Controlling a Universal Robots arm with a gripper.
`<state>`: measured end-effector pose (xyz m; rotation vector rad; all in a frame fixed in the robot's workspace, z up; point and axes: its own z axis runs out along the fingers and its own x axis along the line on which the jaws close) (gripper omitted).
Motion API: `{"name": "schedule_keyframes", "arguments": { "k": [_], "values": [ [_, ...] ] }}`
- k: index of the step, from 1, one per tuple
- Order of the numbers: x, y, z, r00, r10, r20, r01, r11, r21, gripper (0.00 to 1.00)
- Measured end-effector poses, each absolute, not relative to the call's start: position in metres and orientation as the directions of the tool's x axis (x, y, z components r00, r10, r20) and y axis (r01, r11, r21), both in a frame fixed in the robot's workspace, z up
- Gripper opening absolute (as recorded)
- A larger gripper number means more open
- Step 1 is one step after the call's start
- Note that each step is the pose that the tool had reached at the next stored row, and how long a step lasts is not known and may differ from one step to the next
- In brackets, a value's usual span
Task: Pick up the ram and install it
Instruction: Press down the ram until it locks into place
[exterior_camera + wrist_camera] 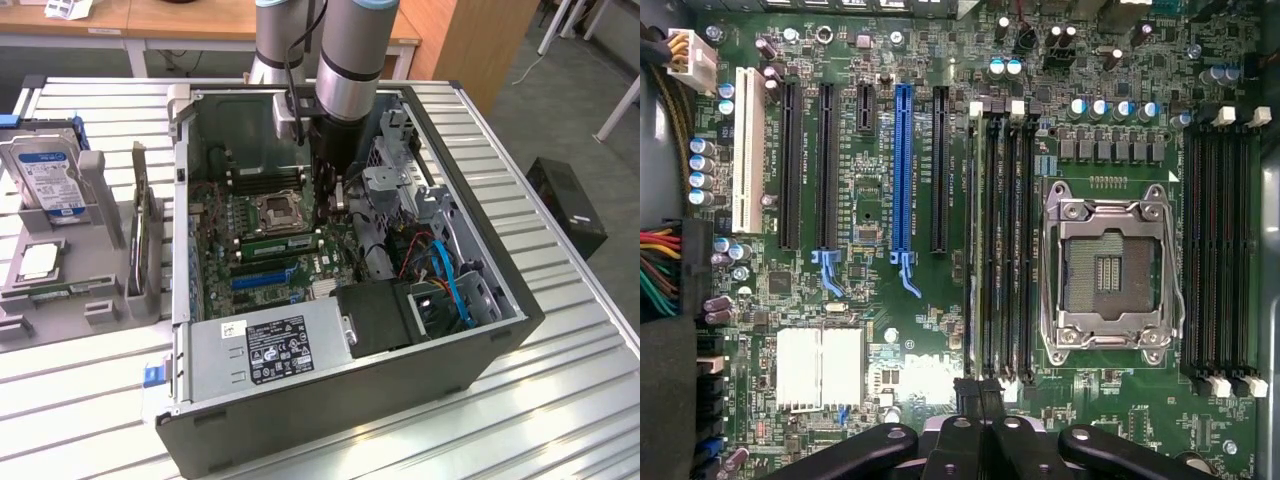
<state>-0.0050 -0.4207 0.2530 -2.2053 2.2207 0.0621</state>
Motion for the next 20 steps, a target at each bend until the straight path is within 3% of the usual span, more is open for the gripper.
{"name": "schedule_keyframes", "arguments": {
  "k": [20],
  "values": [
    [-0.0050, -0.4144, 0.2460, -0.007, -0.999, -0.036, -1.000, 0.007, 0.020, 0.11]
  ]
}}
